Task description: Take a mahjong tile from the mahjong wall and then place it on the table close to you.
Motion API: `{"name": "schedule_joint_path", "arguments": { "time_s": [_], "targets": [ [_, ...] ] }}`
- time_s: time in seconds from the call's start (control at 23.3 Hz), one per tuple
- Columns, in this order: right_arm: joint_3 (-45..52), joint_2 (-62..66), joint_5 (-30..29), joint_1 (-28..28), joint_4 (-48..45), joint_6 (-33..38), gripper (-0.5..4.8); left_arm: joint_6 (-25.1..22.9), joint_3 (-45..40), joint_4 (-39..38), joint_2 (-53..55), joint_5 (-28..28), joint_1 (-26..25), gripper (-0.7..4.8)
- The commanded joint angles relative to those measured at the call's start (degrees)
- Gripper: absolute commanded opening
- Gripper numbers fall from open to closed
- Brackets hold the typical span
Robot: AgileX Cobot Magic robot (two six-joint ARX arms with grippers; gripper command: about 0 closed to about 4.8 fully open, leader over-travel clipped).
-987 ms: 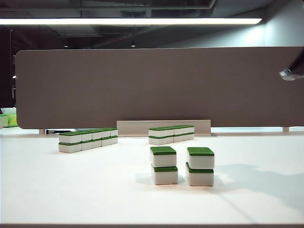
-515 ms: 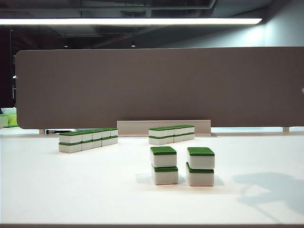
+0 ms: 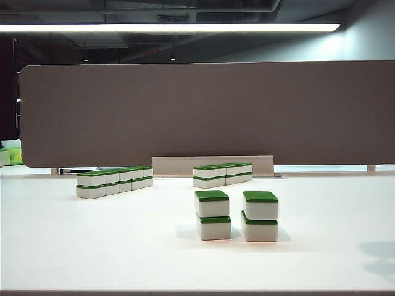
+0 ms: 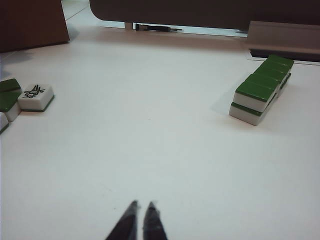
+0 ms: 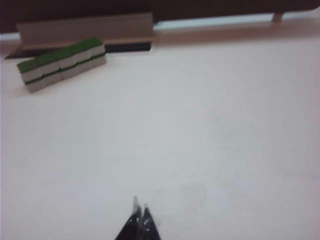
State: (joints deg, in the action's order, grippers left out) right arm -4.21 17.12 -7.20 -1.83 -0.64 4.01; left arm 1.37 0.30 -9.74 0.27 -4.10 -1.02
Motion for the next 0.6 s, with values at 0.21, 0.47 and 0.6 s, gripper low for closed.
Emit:
{"name": "schedule_joint_path", "arguments": {
  "time_s": [0.21, 0.47, 0.6],
  "targets": [
    [3.89, -8.50, 2.49, 0.09, 0.81, 0.26, -0.01, 0.15, 0.09, -0.70, 0.02, 0.31, 0.11, 0.20],
    [3.89, -11.96, 6.60, 0.09, 4.50, 0.26, -0.01, 0.17, 0.09, -0.70, 0.02, 0.28, 0.11, 0.20],
    [3.89, -14.16, 7.30, 0.09, 8.61, 0.26, -0.01, 0.17, 0.09, -0.70, 0.02, 0.28, 0.11, 0.20]
  ]
}}
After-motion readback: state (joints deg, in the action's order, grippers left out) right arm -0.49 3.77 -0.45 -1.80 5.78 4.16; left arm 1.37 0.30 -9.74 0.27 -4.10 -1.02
